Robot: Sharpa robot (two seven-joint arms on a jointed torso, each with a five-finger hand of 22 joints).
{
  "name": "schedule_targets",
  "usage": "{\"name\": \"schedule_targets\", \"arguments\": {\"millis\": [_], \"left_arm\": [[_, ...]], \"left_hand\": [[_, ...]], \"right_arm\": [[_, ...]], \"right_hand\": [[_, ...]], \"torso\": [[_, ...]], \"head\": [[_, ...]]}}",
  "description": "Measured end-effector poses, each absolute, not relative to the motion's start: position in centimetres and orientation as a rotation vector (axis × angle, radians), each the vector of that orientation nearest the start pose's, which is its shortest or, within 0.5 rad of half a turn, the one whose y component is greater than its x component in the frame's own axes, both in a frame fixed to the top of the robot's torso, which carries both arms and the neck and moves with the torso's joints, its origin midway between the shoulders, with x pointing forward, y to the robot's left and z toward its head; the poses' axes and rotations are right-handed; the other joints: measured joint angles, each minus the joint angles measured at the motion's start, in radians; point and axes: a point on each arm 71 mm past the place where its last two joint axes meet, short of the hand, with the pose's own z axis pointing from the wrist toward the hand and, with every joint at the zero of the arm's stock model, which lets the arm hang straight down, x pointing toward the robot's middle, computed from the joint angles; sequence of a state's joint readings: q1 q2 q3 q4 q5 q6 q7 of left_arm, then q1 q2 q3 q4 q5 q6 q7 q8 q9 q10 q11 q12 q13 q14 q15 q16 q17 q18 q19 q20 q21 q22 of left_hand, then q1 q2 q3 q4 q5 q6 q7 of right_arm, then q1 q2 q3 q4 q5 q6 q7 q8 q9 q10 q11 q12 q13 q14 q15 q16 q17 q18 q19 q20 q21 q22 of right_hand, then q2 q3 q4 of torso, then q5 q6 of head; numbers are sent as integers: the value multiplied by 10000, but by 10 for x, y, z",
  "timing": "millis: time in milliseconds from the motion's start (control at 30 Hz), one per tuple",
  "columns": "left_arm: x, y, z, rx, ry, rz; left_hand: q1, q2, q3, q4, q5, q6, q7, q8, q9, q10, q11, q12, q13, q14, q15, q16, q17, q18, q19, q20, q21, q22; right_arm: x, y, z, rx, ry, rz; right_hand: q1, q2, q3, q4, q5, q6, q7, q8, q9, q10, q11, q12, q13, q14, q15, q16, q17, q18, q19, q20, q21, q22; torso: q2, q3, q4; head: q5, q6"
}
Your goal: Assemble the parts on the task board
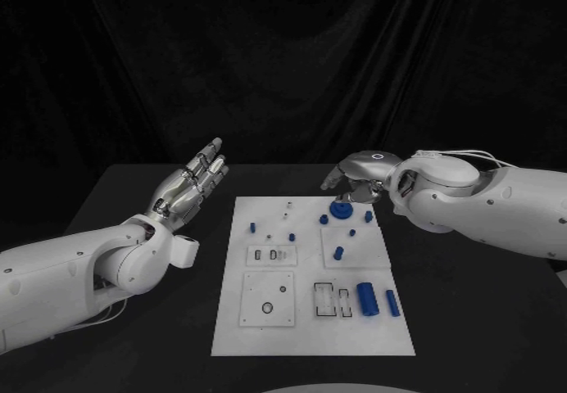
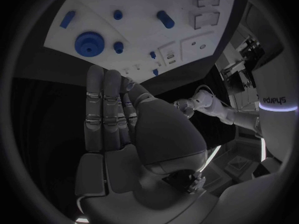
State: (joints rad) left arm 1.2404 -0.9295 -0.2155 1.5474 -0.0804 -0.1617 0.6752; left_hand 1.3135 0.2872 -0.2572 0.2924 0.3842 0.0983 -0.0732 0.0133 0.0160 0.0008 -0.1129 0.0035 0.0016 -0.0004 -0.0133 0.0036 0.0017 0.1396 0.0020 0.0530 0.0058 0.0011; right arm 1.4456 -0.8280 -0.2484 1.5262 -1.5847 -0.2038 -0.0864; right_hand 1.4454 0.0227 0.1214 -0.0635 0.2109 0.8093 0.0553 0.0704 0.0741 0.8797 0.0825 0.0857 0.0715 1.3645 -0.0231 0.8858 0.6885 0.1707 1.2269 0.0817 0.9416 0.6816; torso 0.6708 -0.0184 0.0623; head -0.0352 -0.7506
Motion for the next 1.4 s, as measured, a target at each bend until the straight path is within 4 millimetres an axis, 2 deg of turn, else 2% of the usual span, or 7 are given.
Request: {"name": "schedule_targets", "arguments": {"millis": [67,200,433,500,733,967,1400], "left_arm": [[461,239,-199,-8681,13792,-16950],[460,239,-199,-8645,13828,-17008],[460,240,-199,-8618,13865,-17078],[459,240,-199,-8616,13873,-17092],[458,239,-198,-8599,13915,-17193],[458,239,-198,-8585,13942,-17257],[458,237,-198,-8555,13993,-17378]], "left_hand": [[38,-38,0,0,30,1,0,0,0,7,7,0,1,6,63,0,-1,1,-26,26,0,0],[38,-38,0,0,69,1,1,0,0,8,8,0,1,8,65,0,-5,-1,-26,26,0,1],[38,-38,27,-27,117,0,0,0,-1,8,8,0,-3,8,65,0,-9,1,-27,96,0,1],[76,0,27,-27,117,1,0,0,-1,8,8,0,-5,8,65,0,-8,0,-27,96,0,2],[115,-38,54,1,166,1,0,0,-2,-27,43,0,-7,8,65,0,-8,0,-27,96,0,3],[115,-38,54,1,203,42,41,0,-2,-25,46,0,-6,8,137,0,-6,-1,-27,167,0,3],[154,1,82,-28,202,127,126,-1,10,-28,114,0,-3,8,136,0,-3,-1,-27,167,0,4]], "right_arm": [[497,-192,-148,-5319,16556,4528],[499,-193,-150,-5748,16416,4034],[501,-190,-158,-6092,16375,3749],[501,-189,-162,-6156,16395,3729],[502,-189,-175,-6255,16470,3694],[503,-187,-184,-6336,16534,3718],[504,-186,-197,-6488,16658,3877]], "right_hand": [[-115,-45,100,100,-66,0,0,0,0,138,-6,-83,6,402,-43,1289,1253,-314,447,-22,1132,1401],[-192,-122,166,167,-114,0,0,0,0,282,-39,-97,6,551,-64,2071,1988,-313,599,-44,1826,2292],[-289,-219,270,270,-197,121,66,0,21,539,-20,-124,26,636,-58,2366,2271,-317,704,-13,2168,2761],[-374,-304,256,373,-323,162,91,0,33,686,-1,-124,32,696,-63,2533,2414,-468,743,-52,2303,2944],[-626,-557,96,733,-879,197,126,1,32,1032,-1,-124,66,750,-81,2812,2707,-467,830,-30,2668,3516],[-471,-488,265,704,-331,231,91,0,31,1145,37,-124,63,776,-55,2891,2731,-466,924,-6,2892,3891],[-425,-513,361,800,-295,547,50,1,31,1282,102,-124,27,776,-55,2892,2695,-620,935,6,2946,4015]], "torso": [[49,-12,14],[144,-36,53],[271,-62,140],[293,-62,158],[278,-70,185],[225,-82,195],[134,-100,220]], "head": [[-1,-40],[1,-69],[-62,-26],[-78,-26],[-73,-134],[-51,-194],[9,-328]]}}
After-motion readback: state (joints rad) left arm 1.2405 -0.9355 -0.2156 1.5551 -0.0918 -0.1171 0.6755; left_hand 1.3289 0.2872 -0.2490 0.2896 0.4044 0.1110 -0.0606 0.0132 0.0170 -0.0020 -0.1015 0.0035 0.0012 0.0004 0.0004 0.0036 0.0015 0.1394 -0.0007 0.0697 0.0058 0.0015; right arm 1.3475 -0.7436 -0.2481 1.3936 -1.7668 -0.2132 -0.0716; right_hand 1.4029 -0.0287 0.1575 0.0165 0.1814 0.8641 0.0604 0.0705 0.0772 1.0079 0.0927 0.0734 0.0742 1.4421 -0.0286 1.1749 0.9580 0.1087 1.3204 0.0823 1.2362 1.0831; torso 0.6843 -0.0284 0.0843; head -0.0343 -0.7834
